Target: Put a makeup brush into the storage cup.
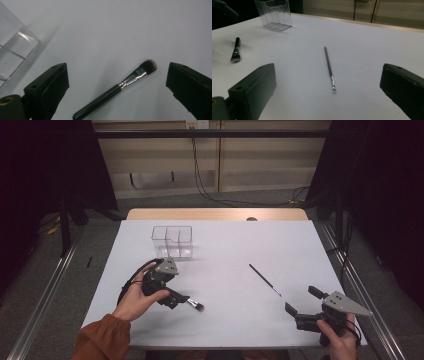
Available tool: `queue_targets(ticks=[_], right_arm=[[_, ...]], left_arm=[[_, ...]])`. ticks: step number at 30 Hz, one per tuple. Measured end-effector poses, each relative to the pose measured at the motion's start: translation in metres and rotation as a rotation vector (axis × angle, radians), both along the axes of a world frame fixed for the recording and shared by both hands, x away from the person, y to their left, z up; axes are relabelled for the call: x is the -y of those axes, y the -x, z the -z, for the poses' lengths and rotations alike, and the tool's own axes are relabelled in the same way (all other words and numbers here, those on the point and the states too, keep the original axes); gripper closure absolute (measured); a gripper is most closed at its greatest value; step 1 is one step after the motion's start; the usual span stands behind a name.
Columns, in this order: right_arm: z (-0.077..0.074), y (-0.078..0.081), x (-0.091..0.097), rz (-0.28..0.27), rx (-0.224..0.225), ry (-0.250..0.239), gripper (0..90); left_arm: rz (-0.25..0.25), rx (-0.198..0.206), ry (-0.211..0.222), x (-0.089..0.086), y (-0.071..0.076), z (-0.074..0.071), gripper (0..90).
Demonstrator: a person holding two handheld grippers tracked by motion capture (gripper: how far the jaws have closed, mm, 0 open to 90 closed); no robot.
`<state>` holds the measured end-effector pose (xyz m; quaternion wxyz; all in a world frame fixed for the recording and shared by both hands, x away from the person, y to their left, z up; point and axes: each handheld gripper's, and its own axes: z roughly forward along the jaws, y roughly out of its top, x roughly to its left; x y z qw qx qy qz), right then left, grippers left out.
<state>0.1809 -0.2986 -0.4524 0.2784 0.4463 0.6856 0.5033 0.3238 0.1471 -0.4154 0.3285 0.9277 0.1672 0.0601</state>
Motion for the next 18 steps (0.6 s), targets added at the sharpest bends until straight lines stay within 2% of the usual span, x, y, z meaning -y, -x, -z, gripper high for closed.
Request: queue_targets(ticks=[5, 7, 11, 15, 18], right_arm=[[0.000, 0.000, 0.000, -0.002, 0.001, 0.001, 0.3], [0.000, 0.000, 0.000, -0.005, -0.001, 0.003, 0.2], [0.000, 0.000, 0.000, -0.003, -0.005, -0.001, 0.2], [0.000, -0.001, 0.000, -0.006, -0.007, 0.001, 0.2], [0.000, -0.001, 0.000, -0.006, -0.008, 0.001, 0.2]], left_arm=[[0.053, -0.041, -0.041, 0.006, -0.005, 0.003, 5.2], [0.088, -0.063, -0.077, 0.009, -0.006, 0.005, 5.7], [0.119, -0.075, -0.103, 0.013, -0.008, 0.008, 5.7], [0.169, -0.105, -0.138, 0.018, -0.010, 0.010, 5.6], [0.170, -0.131, -0.164, 0.021, -0.013, 0.014, 5.1]])
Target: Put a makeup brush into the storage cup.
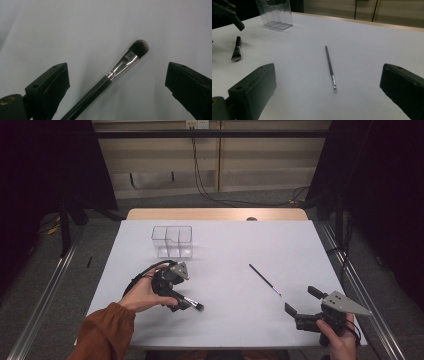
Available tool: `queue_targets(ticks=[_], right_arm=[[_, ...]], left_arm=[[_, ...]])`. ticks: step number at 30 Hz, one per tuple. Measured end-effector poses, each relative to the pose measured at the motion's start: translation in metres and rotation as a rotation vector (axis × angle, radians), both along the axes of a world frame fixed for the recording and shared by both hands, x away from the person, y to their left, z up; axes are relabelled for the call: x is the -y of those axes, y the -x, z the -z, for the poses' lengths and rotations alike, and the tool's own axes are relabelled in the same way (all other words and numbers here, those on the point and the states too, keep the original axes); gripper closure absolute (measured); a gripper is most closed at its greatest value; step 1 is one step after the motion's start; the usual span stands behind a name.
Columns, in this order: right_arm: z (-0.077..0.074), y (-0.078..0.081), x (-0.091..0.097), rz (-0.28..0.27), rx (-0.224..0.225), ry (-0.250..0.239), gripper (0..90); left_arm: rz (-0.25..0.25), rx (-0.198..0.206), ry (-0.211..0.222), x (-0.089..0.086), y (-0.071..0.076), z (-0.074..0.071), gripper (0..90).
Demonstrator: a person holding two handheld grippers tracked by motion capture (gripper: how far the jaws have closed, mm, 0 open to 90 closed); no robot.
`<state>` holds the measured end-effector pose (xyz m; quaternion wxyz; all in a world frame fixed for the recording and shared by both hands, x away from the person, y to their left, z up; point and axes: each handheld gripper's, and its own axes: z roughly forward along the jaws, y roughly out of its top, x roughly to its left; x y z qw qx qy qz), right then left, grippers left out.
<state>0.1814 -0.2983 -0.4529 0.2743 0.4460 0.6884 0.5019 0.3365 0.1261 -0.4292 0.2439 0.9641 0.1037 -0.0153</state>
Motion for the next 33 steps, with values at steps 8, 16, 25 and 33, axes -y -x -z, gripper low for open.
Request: queue_targets(ticks=[8, 16, 25, 33], right_arm=[[0.000, 0.000, 0.000, 0.005, 0.001, 0.000, 0.2], [0.000, 0.000, 0.000, 0.007, -0.004, 0.005, 0.2], [0.000, 0.000, 0.000, 0.007, -0.006, 0.008, 0.2], [0.001, -0.001, -0.001, 0.006, -0.007, 0.009, 0.3]], left_arm=[[0.015, -0.032, -0.055, 0.006, -0.005, 0.010, 6.5], [0.040, -0.037, -0.087, 0.010, -0.006, 0.017, 13.9], [0.091, -0.027, -0.120, 0.018, -0.003, 0.022, 27.1], [0.089, -0.020, -0.154, 0.021, -0.007, 0.022, 38.8]])
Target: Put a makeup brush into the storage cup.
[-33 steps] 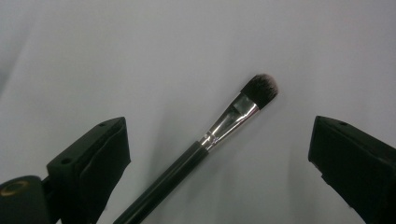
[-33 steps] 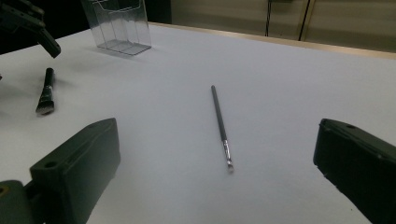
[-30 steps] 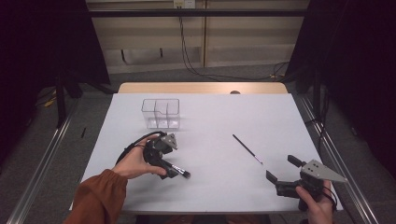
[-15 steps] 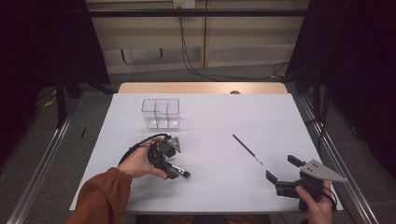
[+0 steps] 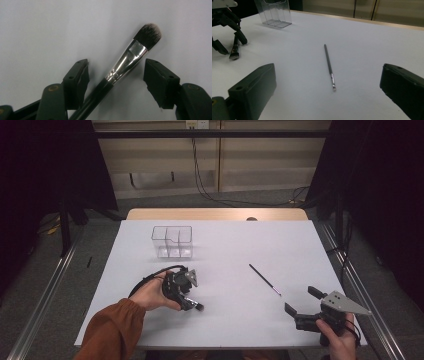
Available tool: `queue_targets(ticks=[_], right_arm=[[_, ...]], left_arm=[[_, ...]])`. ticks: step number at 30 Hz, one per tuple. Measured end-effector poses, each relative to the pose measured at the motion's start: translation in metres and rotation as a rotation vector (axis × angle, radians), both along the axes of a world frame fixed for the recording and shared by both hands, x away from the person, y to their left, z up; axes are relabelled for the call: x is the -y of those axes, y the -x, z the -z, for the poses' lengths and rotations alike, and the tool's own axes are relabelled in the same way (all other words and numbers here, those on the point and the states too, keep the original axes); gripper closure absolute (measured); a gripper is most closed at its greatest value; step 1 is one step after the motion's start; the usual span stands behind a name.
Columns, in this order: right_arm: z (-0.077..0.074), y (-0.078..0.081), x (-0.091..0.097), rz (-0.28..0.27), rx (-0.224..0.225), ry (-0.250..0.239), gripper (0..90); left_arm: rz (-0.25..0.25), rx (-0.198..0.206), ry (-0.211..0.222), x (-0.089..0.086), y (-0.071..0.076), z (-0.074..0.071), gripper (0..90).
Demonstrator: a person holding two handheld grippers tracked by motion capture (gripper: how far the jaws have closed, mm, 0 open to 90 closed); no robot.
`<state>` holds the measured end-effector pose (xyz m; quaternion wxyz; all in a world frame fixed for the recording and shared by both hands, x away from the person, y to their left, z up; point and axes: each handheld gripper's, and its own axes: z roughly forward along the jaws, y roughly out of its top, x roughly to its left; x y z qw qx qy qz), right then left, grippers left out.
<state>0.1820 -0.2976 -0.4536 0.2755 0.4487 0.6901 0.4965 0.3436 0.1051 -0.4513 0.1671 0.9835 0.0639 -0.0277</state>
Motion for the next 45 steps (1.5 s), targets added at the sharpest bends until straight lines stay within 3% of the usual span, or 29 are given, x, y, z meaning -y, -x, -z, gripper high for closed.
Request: queue_targets(ticks=[11, 15, 16, 19, 20, 23, 24, 29, 31, 37, 39, 41, 45], right_arm=[[0.000, 0.001, 0.001, 0.005, 0.001, 0.001, 0.2], [0.000, 0.001, 0.001, 0.005, 0.000, 0.002, 0.2], [0.000, 0.001, 0.000, 0.005, 0.001, 0.003, 0.2], [0.000, 0.001, 0.000, 0.005, 0.001, 0.002, 0.2], [0.000, 0.001, 0.001, 0.004, 0.001, 0.002, 0.2], [0.000, 0.001, 0.001, 0.005, 0.000, 0.003, 0.3], [0.000, 0.001, 0.000, 0.005, 0.000, 0.002, 0.3], [0.000, 0.001, 0.000, 0.004, 0.000, 0.004, 0.3], [0.000, 0.001, 0.000, 0.003, 0.000, 0.005, 0.3], [0.000, 0.001, 0.000, 0.004, 0.000, 0.006, 0.3], [0.000, 0.001, 0.000, 0.004, -0.001, 0.006, 0.3], [0.000, 0.000, 0.001, 0.002, -0.003, 0.009, 0.2], [0.000, 0.000, 0.001, 0.003, -0.003, 0.007, 0.3]], left_arm=[[-0.011, 0.010, -0.089, 0.010, 0.001, -0.003, 52.3], [-0.021, 0.013, -0.086, 0.011, 0.002, -0.003, 58.5], [-0.013, -0.009, -0.088, 0.011, 0.001, -0.004, 61.3], [-0.030, -0.019, -0.080, 0.010, 0.001, -0.004, 69.7], [-0.044, -0.005, -0.076, 0.010, 0.001, -0.003, 70.9], [-0.066, -0.035, -0.089, 0.011, -0.003, -0.003, 75.6], [-0.048, -0.040, -0.103, 0.012, -0.005, -0.004, 76.4], [-0.067, -0.010, -0.107, 0.013, -0.002, -0.004, 76.8], [-0.075, -0.032, -0.096, 0.012, -0.002, -0.004, 76.9], [-0.074, -0.010, -0.103, 0.012, -0.002, -0.005, 77.2], [-0.101, -0.031, -0.074, 0.010, -0.001, -0.004, 77.2], [-0.091, -0.042, -0.084, 0.009, -0.004, -0.005, 77.3], [-0.110, -0.051, -0.063, 0.007, -0.006, -0.006, 77.3]])
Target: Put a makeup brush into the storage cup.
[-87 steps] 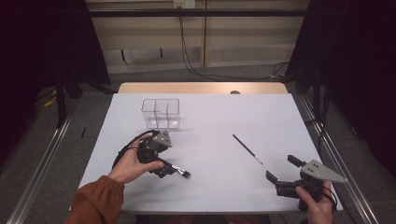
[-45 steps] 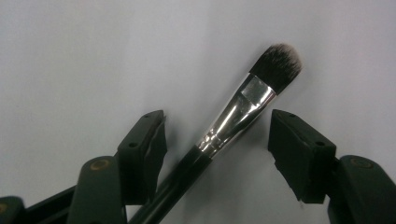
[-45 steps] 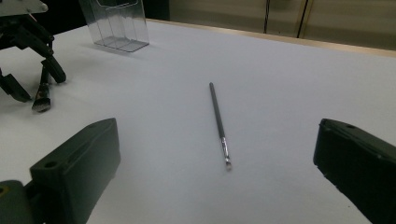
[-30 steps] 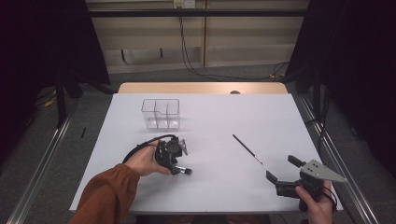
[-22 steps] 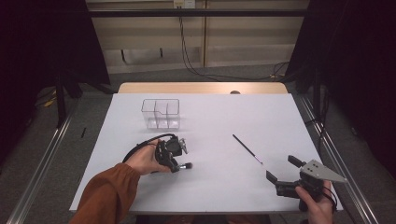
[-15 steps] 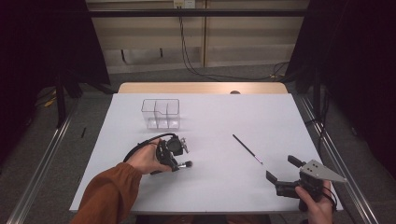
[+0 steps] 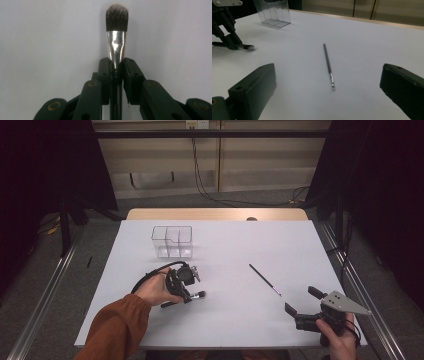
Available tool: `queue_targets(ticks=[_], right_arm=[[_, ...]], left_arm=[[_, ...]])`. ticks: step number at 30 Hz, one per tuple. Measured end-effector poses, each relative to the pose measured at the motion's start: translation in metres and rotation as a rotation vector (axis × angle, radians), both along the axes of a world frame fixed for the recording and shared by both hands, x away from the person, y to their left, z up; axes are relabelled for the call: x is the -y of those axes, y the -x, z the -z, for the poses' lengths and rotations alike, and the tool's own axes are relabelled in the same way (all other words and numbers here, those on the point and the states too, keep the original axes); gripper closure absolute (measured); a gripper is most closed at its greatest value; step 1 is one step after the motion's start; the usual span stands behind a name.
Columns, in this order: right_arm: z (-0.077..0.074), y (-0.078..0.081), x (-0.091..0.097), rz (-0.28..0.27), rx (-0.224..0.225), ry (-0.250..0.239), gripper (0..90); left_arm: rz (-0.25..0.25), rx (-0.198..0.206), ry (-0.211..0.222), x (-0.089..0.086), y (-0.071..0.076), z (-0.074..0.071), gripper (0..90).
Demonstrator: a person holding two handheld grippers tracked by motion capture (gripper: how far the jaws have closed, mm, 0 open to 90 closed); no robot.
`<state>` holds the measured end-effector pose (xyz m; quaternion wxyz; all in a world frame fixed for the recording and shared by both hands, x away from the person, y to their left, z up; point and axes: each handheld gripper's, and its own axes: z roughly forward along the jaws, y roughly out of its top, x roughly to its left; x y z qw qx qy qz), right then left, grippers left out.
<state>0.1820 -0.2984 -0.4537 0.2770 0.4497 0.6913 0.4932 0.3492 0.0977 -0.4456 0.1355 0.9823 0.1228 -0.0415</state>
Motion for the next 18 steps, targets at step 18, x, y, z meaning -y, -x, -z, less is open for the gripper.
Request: queue_targets(ticks=[18], right_arm=[[0.000, 0.001, 0.001, 0.006, 0.000, -0.003, 0.3]], left_arm=[[-0.182, 0.065, 0.241, -0.035, -0.013, -0.022, 77.4]])
